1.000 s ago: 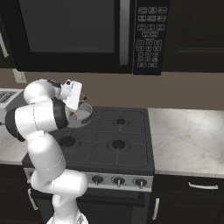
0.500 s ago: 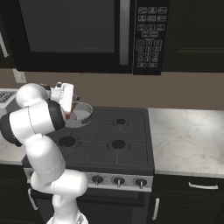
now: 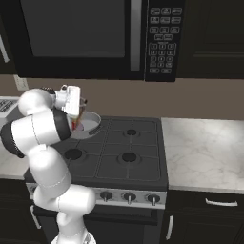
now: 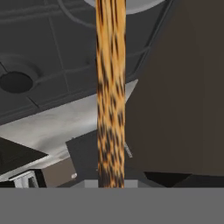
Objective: Put the bell pepper and eggplant in the pot. Retrieve the spatula and lightly stir the vegetables in the pot.
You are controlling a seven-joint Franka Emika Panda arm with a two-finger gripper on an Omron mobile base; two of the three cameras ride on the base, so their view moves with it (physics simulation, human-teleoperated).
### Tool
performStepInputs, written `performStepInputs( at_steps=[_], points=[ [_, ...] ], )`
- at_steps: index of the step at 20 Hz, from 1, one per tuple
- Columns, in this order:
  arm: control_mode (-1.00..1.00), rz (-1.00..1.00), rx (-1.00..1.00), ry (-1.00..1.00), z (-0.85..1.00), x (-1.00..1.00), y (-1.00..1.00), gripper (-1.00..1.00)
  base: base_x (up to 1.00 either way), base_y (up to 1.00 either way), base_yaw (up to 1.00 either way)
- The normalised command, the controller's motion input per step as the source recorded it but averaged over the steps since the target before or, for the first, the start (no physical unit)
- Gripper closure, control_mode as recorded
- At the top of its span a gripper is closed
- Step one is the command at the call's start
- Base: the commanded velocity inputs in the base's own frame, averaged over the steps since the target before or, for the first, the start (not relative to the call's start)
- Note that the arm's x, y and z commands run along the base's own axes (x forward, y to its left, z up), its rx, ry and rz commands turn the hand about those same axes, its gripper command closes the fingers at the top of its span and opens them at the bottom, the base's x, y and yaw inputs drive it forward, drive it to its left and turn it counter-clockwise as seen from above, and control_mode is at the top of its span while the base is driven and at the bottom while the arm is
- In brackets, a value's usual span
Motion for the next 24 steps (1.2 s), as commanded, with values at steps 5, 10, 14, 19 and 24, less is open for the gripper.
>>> performStepInputs(
  at_steps=[5,10,14,19,24],
  points=[
    [-1.00,0.00,-0.08,0.03,0.10,0.09,0.02,1.00,0.00,0.00,0.00],
    [-1.00,0.00,0.06,-0.04,0.18,0.00,0.18,1.00,0.00,0.00,0.00],
    [-1.00,0.00,0.06,-0.05,0.00,0.00,0.05,1.00,0.00,0.00,0.00],
    [-1.00,0.00,0.00,0.00,-0.21,-0.04,0.12,1.00,0.00,0.00,0.00],
    [-1.00,0.00,0.00,-0.01,0.00,-0.02,0.20,1.00,0.00,0.00,0.00]
  ],
)
